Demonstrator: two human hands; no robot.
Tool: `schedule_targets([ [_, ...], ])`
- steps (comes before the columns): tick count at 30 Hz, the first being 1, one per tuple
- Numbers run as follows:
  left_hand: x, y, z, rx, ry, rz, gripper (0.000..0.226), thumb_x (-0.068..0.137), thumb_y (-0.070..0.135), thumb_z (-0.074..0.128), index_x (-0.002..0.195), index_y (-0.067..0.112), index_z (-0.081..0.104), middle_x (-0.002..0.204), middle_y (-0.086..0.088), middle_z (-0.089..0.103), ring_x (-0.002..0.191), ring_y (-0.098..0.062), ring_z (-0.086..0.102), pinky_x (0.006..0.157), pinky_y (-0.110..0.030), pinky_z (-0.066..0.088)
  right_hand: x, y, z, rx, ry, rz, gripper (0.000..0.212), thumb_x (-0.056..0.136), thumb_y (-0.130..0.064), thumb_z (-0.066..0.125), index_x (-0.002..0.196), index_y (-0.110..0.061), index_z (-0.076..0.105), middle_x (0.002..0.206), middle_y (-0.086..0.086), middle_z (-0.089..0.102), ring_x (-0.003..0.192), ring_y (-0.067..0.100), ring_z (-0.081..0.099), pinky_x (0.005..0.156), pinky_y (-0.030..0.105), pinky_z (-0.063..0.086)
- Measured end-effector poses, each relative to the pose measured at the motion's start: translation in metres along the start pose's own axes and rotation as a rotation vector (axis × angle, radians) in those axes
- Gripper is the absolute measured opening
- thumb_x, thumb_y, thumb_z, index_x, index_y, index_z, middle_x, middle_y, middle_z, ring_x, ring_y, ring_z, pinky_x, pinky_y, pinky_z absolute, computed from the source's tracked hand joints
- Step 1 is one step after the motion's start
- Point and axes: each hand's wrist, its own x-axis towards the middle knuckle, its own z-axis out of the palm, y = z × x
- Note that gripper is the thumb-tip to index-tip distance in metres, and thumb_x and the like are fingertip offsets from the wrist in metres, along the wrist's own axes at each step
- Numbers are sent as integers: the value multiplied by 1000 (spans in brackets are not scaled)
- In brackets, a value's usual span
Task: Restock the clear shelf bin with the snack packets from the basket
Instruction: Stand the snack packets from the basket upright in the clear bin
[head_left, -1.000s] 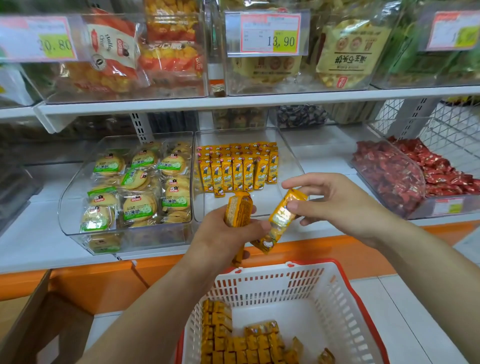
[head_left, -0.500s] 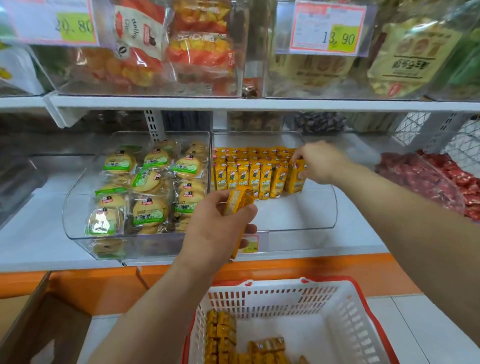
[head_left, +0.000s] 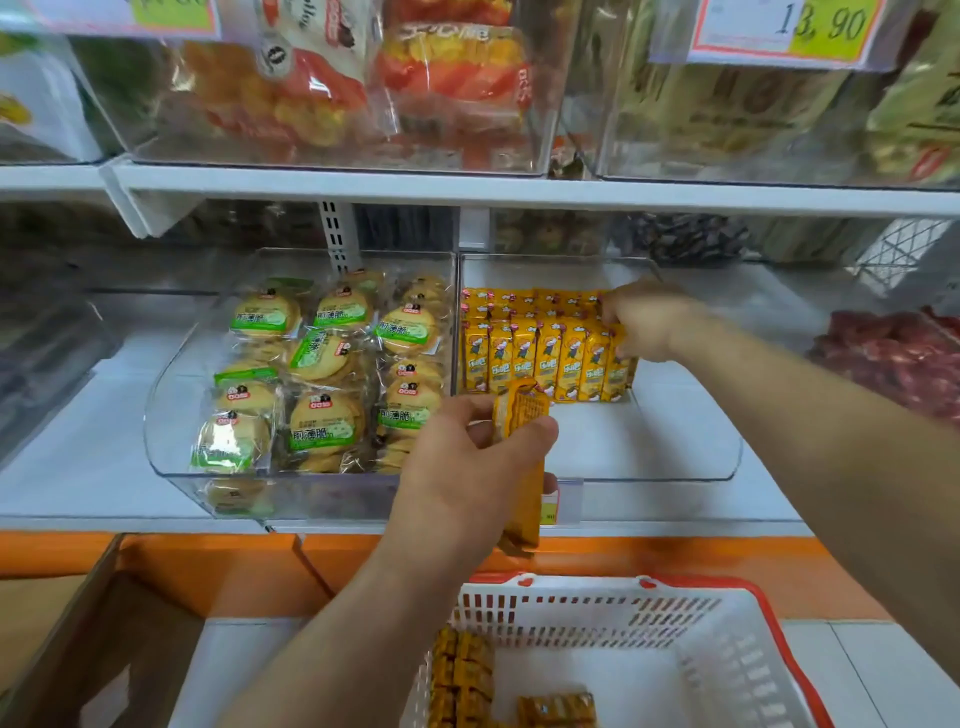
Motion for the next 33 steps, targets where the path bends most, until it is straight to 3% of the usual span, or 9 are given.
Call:
schedule_targets([
  [5,0,0,3,11,1,-1,36,92,33,73,124,21,60,104,4,76,72,-13,77,50,-23,55,-6,-4,0,-28,27,-35,31,82,-22,71,110,-14,62,96,8,57,83,26,58,72,35,55],
  [10,-2,0,3,-32,-10,-9,29,91,30,75,117,27,64,98,-1,77,77,-17,78,61,-30,60,-51,-2,-21,119,156,-28,52,81,-36,74,128,-21,57,117,8,60,105,31,60,85,41,54],
  [12,-3,-2,6,-32,-24,-5,20,88,31,78,106,33,69,97,-5,75,80,-20,77,66,-35,63,-92,-3,-31,356,223,-18,49,79,-42,77,123,-25,63,116,1,66,105,23,63,86,35,52],
  [16,-10,-6,22,-8,-72,-13,11,83,28,83,92,29,76,89,-11,74,80,-28,74,78,-53,63,-199,-26,-37,1073,187,-48,17,82,-36,76,98,-36,70,93,-12,72,80,7,66,67,18,51],
  [20,-25,-6,42,-12,-110,-14,17,84,28,82,99,21,77,85,-9,74,78,-26,75,69,-39,60,-259,-55,-18,1408,86,-70,30,88,-16,73,110,-35,65,95,-4,71,82,27,66,71,35,53],
  [23,-31,-3,50,-40,-146,-17,31,85,30,80,112,15,74,99,-11,75,94,-25,74,84,-40,58,-269,-68,-10,1473,102,-21,42,79,-26,82,112,-41,60,94,-11,66,78,20,68,69,35,55],
  [27,-38,2,57,-161,-229,-52,28,90,24,74,116,13,71,102,-11,76,92,-22,74,78,-33,58,-272,-66,-6,1512,170,54,47,73,-29,86,107,-45,58,93,-10,66,74,20,69,70,39,58],
  [30,-42,4,61,-244,-244,-28,20,94,11,68,114,14,69,95,-5,77,86,-20,76,70,-30,61,-274,-56,-1,1384,314,103,41,74,-19,86,100,-40,60,91,-14,64,73,13,64,68,24,52],
  [33,-44,4,63,-197,-251,-12,22,94,16,70,116,18,70,103,-7,78,95,-25,76,73,-32,60,-275,-44,-1,1281,426,116,38,71,-9,85,92,-32,63,89,-13,64,74,7,61,62,14,45],
])
